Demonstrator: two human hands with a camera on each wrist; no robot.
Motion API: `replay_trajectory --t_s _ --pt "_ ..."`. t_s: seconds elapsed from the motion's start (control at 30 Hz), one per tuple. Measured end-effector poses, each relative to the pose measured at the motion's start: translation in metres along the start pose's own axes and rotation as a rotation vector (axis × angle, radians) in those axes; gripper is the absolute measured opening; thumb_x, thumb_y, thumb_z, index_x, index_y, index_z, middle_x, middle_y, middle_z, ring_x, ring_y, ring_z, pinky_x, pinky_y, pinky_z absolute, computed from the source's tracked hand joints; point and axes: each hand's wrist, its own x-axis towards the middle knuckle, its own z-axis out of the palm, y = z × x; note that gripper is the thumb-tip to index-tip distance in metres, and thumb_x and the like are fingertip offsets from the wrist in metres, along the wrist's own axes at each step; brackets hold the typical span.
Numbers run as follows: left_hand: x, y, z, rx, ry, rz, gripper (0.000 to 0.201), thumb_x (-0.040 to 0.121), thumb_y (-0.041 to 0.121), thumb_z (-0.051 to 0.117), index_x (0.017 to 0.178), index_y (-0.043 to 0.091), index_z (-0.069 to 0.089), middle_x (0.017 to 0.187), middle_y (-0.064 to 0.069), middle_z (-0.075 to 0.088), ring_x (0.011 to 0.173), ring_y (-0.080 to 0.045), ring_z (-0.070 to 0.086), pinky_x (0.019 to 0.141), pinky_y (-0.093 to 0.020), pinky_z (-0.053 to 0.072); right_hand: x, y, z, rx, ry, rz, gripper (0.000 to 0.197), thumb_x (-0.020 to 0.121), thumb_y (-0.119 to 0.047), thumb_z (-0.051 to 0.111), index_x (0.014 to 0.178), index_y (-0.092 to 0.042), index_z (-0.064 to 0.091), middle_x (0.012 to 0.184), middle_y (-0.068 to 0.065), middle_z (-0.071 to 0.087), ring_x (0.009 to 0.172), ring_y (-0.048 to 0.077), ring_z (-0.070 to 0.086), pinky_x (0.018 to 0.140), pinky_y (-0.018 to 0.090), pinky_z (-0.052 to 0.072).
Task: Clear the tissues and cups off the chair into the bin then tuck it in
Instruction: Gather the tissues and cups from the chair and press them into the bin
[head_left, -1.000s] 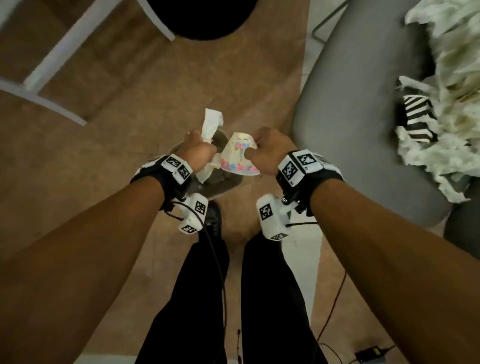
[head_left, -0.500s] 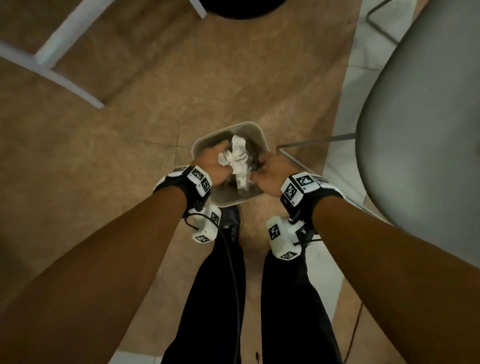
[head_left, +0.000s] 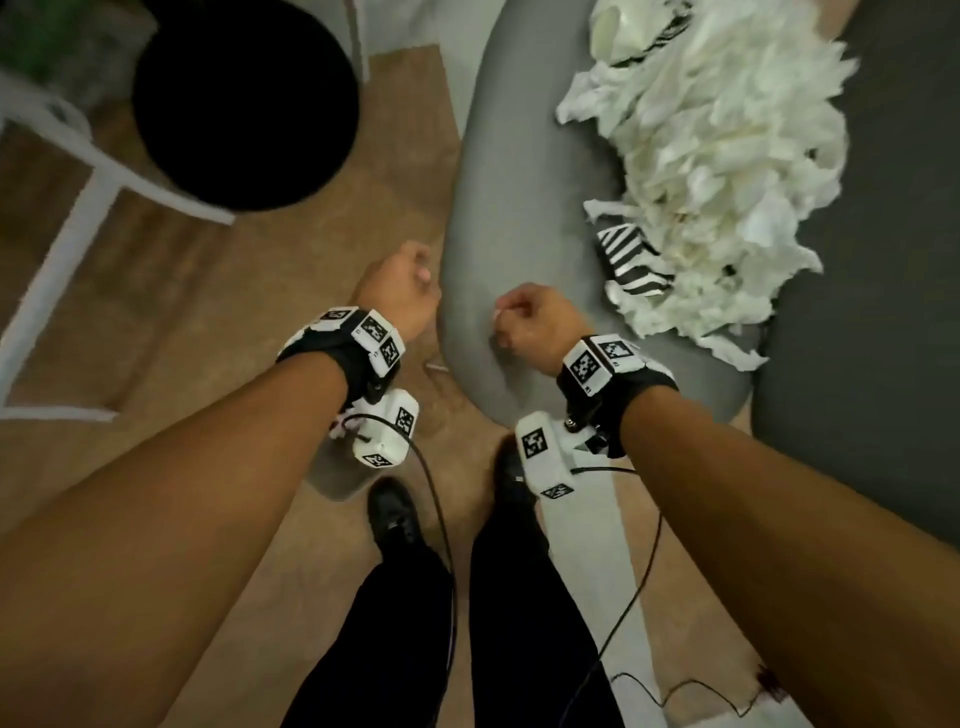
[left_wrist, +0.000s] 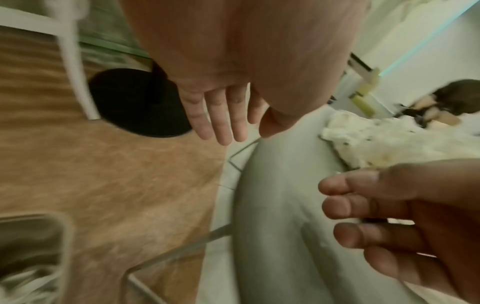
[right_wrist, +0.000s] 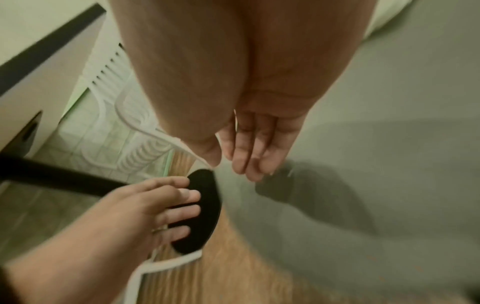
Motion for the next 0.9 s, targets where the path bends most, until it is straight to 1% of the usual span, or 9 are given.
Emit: replay_trajectory --t_s 0.1,0.2,0.3,0.4,0.5,0.6,0.73,0.83,0.9 --pt "0.013 0.069 0.040 0.078 -0.083 0.205 0.040 0.079 0.026 0.048 0.118 0.021 0.056 0.103 -0.004 0.066 0.093 -0.029 0.064 0.089 -0.041 0.052 -0.002 0.036 -0.068 -0.102 0.173 0.035 0.019 0.089 -0.025 0.054 0.103 -0.018 0.066 0.106 0.009 0.072 0.101 0.030 0.066 0.093 0.035 0.052" --pt "0.019 0.121 0.083 0.319 -0.162 0.461 0.048 0.081 0.024 0.056 0.128 0.019 0.054 0.120 -0.008 0.057 0.110 -0.031 0.054 0.097 -0.043 0.046 -0.002 0.069 -0.112 -0.212 0.250 0.031 0.028 0.091 -0.021 0.057 0.116 -0.013 0.064 0.118 0.011 0.065 0.107 0.031 0.062 0.090 0.032 0.047" --pt "0.017 0.155 0.123 0.512 -0.183 0.637 0.063 0.076 0.024 0.063 0.136 0.028 0.048 0.136 -0.008 0.043 0.122 -0.032 0.043 0.099 -0.048 0.043 -0.003 0.096 -0.134 -0.260 0.279 0.025 0.030 0.088 -0.021 0.061 0.117 -0.015 0.062 0.127 0.012 0.052 0.105 0.032 0.060 0.092 0.034 0.048" --pt "0.018 0.170 0.150 0.645 -0.121 0.662 0.068 0.076 0.018 0.065 0.138 0.037 0.045 0.147 -0.007 0.033 0.128 -0.033 0.038 0.101 -0.047 0.041 -0.001 0.113 -0.143 -0.292 0.309 0.026 0.043 0.083 -0.028 0.068 0.123 -0.019 0.055 0.134 0.008 0.042 0.104 0.031 0.060 0.092 0.040 0.052" --pt "0.022 0.176 0.161 0.668 -0.052 0.670 0.063 0.082 0.012 0.060 0.139 0.035 0.045 0.145 -0.008 0.038 0.123 -0.034 0.045 0.100 -0.044 0.038 0.005 0.122 -0.144 -0.347 0.277 0.043 0.075 0.075 -0.037 0.075 0.140 -0.021 0.040 0.143 0.007 0.036 0.116 0.033 0.057 0.095 0.044 0.052" --pt "0.027 0.175 0.158 0.700 -0.023 0.698 0.051 0.088 0.017 0.055 0.136 0.032 0.048 0.139 -0.009 0.045 0.117 -0.035 0.050 0.097 -0.042 0.037 0.012 0.122 -0.143 -0.433 0.278 0.025 0.090 0.070 -0.041 0.079 0.144 -0.024 0.031 0.144 0.008 0.036 0.121 0.034 0.054 0.091 0.047 0.052" --pt "0.024 0.160 0.144 0.647 -0.004 0.713 0.041 0.086 0.015 0.055 0.127 0.023 0.057 0.135 -0.007 0.048 0.111 -0.034 0.050 0.092 -0.042 0.040 0.017 0.114 -0.137 -0.531 0.312 0.015 0.081 0.077 -0.034 0.076 0.143 -0.021 0.030 0.139 0.009 0.046 0.118 0.033 0.057 0.085 0.046 0.051" --pt "0.014 0.142 0.125 0.596 0.056 0.700 0.036 0.082 0.016 0.056 0.117 0.021 0.058 0.131 -0.001 0.051 0.105 -0.030 0.050 0.088 -0.041 0.041 0.015 0.106 -0.131 -0.467 0.337 0.078 0.067 0.082 -0.028 0.072 0.135 -0.013 0.034 0.128 0.010 0.056 0.108 0.035 0.062 0.085 0.045 0.050" --pt "0.007 0.124 0.111 0.561 0.084 0.667 0.034 0.079 0.014 0.056 0.113 0.021 0.056 0.125 0.000 0.054 0.101 -0.029 0.049 0.086 -0.040 0.041 0.013 0.104 -0.128 -0.485 0.315 0.064 0.056 0.085 -0.028 0.068 0.130 -0.012 0.038 0.119 0.010 0.060 0.101 0.035 0.064 0.081 0.043 0.050"
